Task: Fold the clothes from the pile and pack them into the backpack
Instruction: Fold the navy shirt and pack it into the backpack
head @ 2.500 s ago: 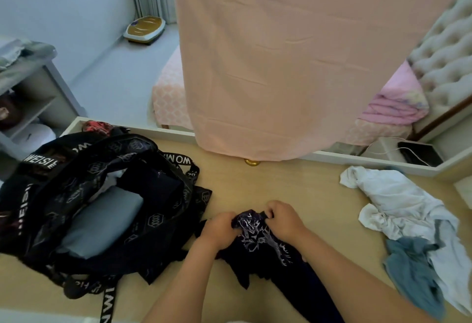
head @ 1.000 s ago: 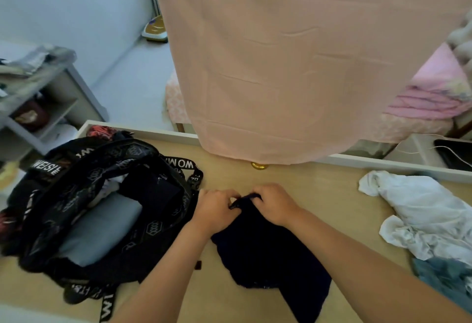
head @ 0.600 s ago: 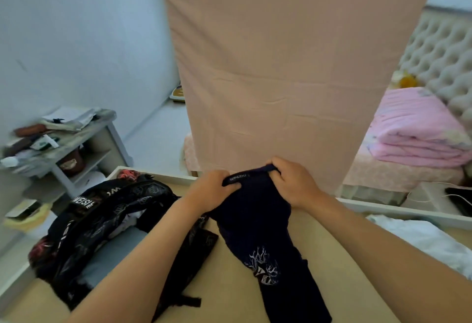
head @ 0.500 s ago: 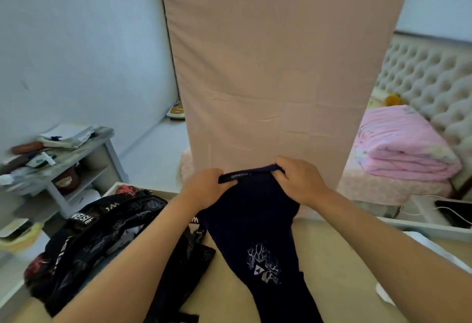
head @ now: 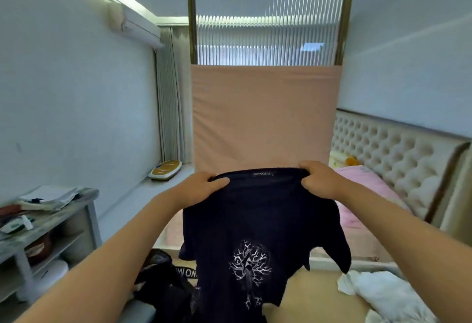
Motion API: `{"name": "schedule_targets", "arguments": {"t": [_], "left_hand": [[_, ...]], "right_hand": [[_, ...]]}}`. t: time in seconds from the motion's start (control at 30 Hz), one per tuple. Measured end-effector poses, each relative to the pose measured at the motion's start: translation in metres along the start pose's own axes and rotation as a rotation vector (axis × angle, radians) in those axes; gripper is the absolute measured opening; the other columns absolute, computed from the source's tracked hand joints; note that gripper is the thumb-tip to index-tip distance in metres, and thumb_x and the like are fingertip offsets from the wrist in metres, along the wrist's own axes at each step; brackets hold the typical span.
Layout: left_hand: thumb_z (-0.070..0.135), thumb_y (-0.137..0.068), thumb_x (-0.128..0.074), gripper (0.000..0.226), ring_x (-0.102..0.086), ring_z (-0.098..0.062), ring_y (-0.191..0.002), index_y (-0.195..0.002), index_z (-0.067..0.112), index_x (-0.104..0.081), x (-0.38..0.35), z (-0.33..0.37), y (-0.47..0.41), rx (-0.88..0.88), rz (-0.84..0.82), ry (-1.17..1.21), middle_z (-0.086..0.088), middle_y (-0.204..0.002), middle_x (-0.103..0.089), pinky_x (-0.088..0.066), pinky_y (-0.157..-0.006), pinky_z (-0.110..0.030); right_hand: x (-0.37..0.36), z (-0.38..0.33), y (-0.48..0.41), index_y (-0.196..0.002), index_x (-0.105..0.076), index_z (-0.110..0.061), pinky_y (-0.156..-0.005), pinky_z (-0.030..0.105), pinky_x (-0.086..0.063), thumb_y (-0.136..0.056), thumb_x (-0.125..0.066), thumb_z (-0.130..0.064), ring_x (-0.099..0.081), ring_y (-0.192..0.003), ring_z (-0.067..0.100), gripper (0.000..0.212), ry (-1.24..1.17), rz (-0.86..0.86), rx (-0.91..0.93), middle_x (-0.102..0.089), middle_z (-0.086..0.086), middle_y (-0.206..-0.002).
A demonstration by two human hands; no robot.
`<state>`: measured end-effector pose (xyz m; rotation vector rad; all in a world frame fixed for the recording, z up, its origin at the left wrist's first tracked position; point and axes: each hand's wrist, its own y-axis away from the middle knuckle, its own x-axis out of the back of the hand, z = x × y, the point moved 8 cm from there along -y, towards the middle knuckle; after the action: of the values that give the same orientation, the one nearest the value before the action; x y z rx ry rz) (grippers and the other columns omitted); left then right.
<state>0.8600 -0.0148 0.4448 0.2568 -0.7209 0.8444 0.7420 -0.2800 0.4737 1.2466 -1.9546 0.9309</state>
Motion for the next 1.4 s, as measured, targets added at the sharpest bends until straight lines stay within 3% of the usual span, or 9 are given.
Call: {"name": "schedule_targets", "arguments": {"t": [0.13,0.27,0.43,0.53,0.73,0.83,0.97,1.23,1.4], "left_hand": [[0.016,-0.086,-0.048,0.01,-0.055,-0.019,-0.087,-0.092,0.023,-0.053,0.03,0.024,0.022,-0.027,0.013,-0.274,0.0,-0.092,-0.059,-0.042,-0.073,-0.035],[0.006,-0.089,-0.042,0.027,-0.059,-0.018,-0.094,-0.099,0.027,-0.056,0.067,0.043,0.039,-0.142,0.15,-0.372,0.004,-0.101,-0.061,-0.047,-0.079,-0.033],[0.015,-0.099,-0.048,0.022,-0.059,-0.017,-0.08,-0.088,0.012,-0.066,0.087,0.083,0.066,-0.357,0.34,-0.444,-0.001,-0.088,-0.06,-0.044,-0.071,-0.03],[0.029,-0.101,-0.042,0.027,-0.061,-0.014,-0.081,-0.092,0.023,-0.067,0.097,0.097,0.084,-0.378,0.455,-0.397,0.006,-0.086,-0.064,-0.048,-0.074,-0.033],[0.026,-0.092,-0.047,0.028,-0.063,-0.019,-0.072,-0.071,0.023,-0.065,0.078,0.087,0.09,-0.285,0.319,-0.263,0.004,-0.069,-0.065,-0.046,-0.066,-0.031],[0.029,-0.093,-0.048,0.02,-0.062,-0.012,-0.082,-0.086,0.03,-0.067,0.048,0.062,0.073,-0.264,0.295,-0.41,0.011,-0.086,-0.067,-0.048,-0.075,-0.032],[0.025,-0.098,-0.051,0.018,-0.058,-0.015,-0.09,-0.1,0.021,-0.068,-0.006,0.007,0.038,-0.218,0.24,-0.473,0.001,-0.103,-0.067,-0.042,-0.079,-0.028],[0.035,-0.094,-0.056,0.017,-0.061,-0.019,-0.091,-0.101,0.027,-0.069,-0.104,-0.094,-0.014,-0.023,0.182,-0.706,0.004,-0.104,-0.063,-0.045,-0.068,-0.029],[0.017,-0.091,-0.044,0.016,-0.065,-0.02,-0.059,-0.096,0.011,-0.058,-0.172,-0.153,-0.066,0.207,0.051,-0.483,0.0,-0.074,-0.069,-0.05,-0.057,-0.028]], "right_hand": [[0.026,-0.017,0.024,-0.081,-0.064,-0.016,-0.062,0.023,-0.044,-0.077,-0.05,0.009,-0.059,-0.077,0.015,0.029,-0.052,0.147,-0.022,-0.063,-0.005,-0.079],[0.048,-0.027,0.049,-0.086,-0.071,-0.016,-0.065,0.023,-0.045,-0.079,-0.075,-0.006,-0.064,-0.08,0.017,0.013,-0.118,0.177,-0.059,-0.068,-0.002,-0.084],[0.075,-0.044,0.081,-0.078,-0.072,-0.01,-0.068,0.029,-0.056,-0.076,-0.084,-0.032,-0.066,-0.074,0.014,0.025,-0.215,-0.007,-0.128,-0.071,0.0,-0.08],[0.079,-0.049,0.098,-0.09,-0.072,-0.005,-0.084,0.037,-0.057,-0.08,-0.078,-0.038,-0.069,-0.084,0.02,0.036,-0.357,-0.205,-0.2,-0.073,0.008,-0.095],[0.054,-0.024,0.105,-0.114,-0.07,-0.001,-0.092,0.039,-0.051,-0.082,-0.069,-0.029,-0.063,-0.105,0.031,0.043,-0.616,-0.403,-0.351,-0.069,0.016,-0.119],[0.038,0.006,0.097,-0.087,-0.068,-0.002,-0.073,0.031,-0.049,-0.077,-0.059,-0.016,-0.061,-0.083,0.024,0.02,-0.294,-0.289,-0.343,-0.066,0.011,-0.092],[0.007,0.049,0.081,-0.086,-0.073,-0.011,-0.073,0.031,-0.048,-0.084,-0.071,-0.029,-0.063,-0.082,0.02,0.018,0.182,-0.105,-0.187,-0.07,0.002,-0.085],[-0.092,0.153,0.062,-0.083,-0.073,-0.029,-0.068,0.03,-0.047,-0.08,-0.073,-0.044,-0.062,-0.083,0.017,0.015,0.294,0.012,-0.243,-0.066,-0.009,-0.087],[-0.157,0.23,0.033,-0.066,-0.064,-0.02,-0.055,0.03,-0.046,-0.085,-0.066,-0.042,-0.059,-0.066,0.018,0.029,0.336,0.002,-0.323,-0.062,-0.003,-0.067]]}}
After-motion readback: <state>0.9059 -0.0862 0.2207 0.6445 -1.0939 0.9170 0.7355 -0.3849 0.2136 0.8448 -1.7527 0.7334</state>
